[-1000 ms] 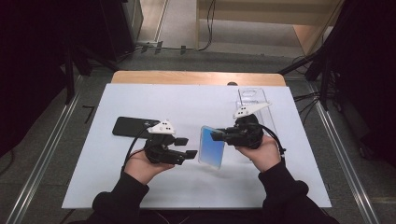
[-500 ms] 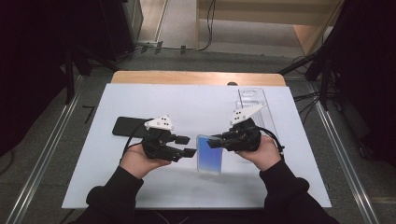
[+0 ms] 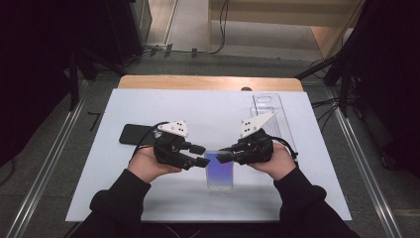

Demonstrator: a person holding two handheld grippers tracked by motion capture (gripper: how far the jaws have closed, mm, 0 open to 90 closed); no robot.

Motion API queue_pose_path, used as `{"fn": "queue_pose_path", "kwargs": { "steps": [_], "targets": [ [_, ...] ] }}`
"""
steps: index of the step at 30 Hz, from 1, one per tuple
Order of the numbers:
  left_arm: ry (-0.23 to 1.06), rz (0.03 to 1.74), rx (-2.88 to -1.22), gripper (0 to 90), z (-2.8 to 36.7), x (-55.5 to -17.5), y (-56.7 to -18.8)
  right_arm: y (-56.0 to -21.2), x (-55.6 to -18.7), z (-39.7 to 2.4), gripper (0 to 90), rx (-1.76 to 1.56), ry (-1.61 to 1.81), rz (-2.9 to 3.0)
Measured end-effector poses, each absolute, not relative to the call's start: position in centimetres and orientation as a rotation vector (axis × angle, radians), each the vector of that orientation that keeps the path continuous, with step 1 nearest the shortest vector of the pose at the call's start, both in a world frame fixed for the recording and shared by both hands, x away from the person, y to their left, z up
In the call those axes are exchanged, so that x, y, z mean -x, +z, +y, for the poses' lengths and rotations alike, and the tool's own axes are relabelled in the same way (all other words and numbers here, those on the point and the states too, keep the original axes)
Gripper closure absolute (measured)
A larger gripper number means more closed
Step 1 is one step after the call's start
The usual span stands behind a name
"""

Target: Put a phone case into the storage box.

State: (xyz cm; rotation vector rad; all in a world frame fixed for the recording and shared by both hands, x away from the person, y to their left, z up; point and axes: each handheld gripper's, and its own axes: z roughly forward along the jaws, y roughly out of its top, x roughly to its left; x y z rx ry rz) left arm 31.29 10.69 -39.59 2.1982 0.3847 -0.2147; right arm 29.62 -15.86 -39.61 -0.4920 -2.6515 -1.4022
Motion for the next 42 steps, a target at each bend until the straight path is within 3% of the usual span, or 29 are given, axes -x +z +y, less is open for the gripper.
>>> {"fn": "queue_pose_path", "kwargs": {
  "steps": [4, 14, 31, 42],
  "targets": [
    [-0.239, 0.364, -2.179, 63.3, 11.04, -31.36, -39.48, -39.67, -29.61, -15.71, 76.7, 0.471, -1.392, -2.647],
    [-0.295, 0.310, -2.176, 79.4, 11.04, -31.27, -39.63, -39.92, -29.82, -15.38, 76.8, 0.430, -1.385, -2.619],
    [-0.306, 0.347, -2.163, 81.4, 11.00, -31.19, -39.41, -40.08, -30.15, -15.52, 74.1, 0.486, -1.381, -2.575],
    [-0.280, 0.436, -2.154, 81.3, 11.63, -31.50, -39.12, -39.78, -29.97, -16.11, 34.5, 0.595, -1.520, -2.596]
  ]
}}
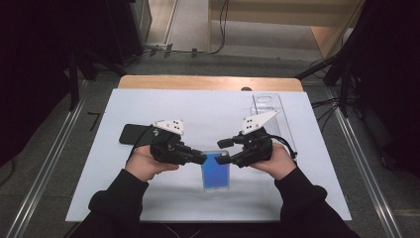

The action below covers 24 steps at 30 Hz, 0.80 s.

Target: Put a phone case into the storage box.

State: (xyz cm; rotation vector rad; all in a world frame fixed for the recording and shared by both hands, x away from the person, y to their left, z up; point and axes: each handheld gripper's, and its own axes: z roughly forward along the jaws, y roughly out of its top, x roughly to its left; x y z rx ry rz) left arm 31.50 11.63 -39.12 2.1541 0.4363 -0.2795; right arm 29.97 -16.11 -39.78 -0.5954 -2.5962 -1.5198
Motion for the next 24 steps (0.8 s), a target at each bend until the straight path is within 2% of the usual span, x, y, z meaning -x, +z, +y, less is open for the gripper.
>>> {"fn": "queue_pose_path", "kwargs": {
  "steps": [4, 11, 13, 16, 18, 24],
  "targets": [
    [-0.249, 0.521, -2.131, 81.2, 12.3, -31.9, -39.0, -39.8, -30.3, -16.4, 26.1, 0.700, -1.536, -2.553],
    [-0.229, 0.680, -2.087, 81.2, 13.4, -32.7, -39.0, -40.0, -30.5, -16.7, 20.9, 0.829, -1.570, -2.549],
    [-0.211, 0.714, -2.082, 81.2, 13.6, -32.8, -38.9, -40.1, -30.4, -16.6, 13.3, 0.840, -1.597, -2.572],
    [-0.176, 0.755, -2.071, 81.1, 13.9, -32.8, -38.7, -40.3, -30.4, -16.6, 8.4, 0.899, -1.625, -2.601],
    [-0.142, 0.785, -2.062, 81.1, 14.0, -32.7, -38.4, -40.6, -30.5, -16.6, 0.0, 0.969, -1.651, -2.593],
    [-0.083, 0.835, -2.049, 81.0, 14.0, -32.4, -37.9, -41.0, -30.3, -16.0, 0.0, 1.041, -1.568, -2.621]
  ]
}}
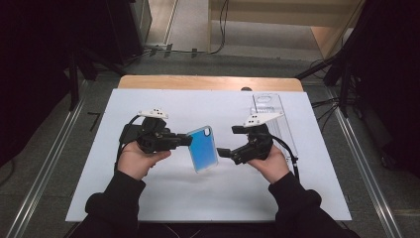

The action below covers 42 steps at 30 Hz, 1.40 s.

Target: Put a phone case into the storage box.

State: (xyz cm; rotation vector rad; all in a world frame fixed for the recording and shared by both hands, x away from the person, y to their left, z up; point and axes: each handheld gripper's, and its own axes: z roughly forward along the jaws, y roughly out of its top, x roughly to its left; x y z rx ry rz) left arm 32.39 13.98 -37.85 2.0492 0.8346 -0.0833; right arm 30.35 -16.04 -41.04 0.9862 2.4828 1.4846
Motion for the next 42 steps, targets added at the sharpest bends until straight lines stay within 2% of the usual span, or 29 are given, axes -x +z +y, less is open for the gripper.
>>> {"fn": "queue_pose_path", "kwargs": {
  "steps": [16, 42],
  "targets": [
    [-0.009, 0.981, -2.027, 81.0, 13.3, -31.8, -37.3, -41.6, -28.8, -13.0, 0.0, -1.146, 1.393, 2.303],
    [-0.043, 0.969, -2.023, 80.9, 11.1, -30.5, -37.1, -42.8, -28.3, -9.8, 0.0, -1.247, 1.375, 2.263]
  ]
}}
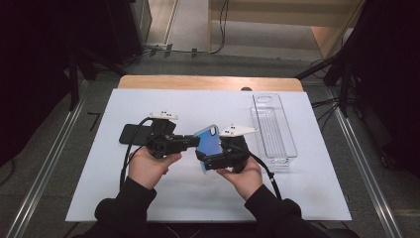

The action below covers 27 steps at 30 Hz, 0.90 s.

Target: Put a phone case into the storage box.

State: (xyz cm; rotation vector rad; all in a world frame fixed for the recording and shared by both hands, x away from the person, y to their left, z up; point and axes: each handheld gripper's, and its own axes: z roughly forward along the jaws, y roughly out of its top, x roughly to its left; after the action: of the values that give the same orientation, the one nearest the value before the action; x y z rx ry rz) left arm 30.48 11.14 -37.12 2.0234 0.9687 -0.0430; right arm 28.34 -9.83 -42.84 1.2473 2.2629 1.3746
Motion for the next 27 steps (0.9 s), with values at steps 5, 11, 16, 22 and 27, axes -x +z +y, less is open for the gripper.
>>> {"fn": "queue_pose_path", "kwargs": {
  "steps": [5, 11, 16, 22, 27],
  "targets": [
    [-0.064, 0.965, -2.020, 80.8, 10.9, -30.4, -37.2, -43.0, -28.4, -9.5, 0.0, -1.238, 1.356, 2.266],
    [-0.061, 0.958, -2.032, 80.6, 10.6, -30.2, -37.3, -42.9, -28.1, -9.5, 16.5, -1.214, 1.362, 2.249],
    [-0.071, 0.953, -2.023, 78.8, 10.8, -30.3, -37.2, -42.8, -28.0, -9.5, 17.3, -1.196, 1.351, 2.253],
    [-0.089, 0.950, -1.961, 56.4, 11.9, -30.6, -36.6, -42.9, -28.3, -9.8, 17.4, -1.209, 1.339, 2.251],
    [-0.077, 0.920, -1.967, 45.8, 12.5, -30.7, -36.5, -43.0, -28.8, -10.5, 17.4, -1.233, 1.327, 2.241]
  ]
}}
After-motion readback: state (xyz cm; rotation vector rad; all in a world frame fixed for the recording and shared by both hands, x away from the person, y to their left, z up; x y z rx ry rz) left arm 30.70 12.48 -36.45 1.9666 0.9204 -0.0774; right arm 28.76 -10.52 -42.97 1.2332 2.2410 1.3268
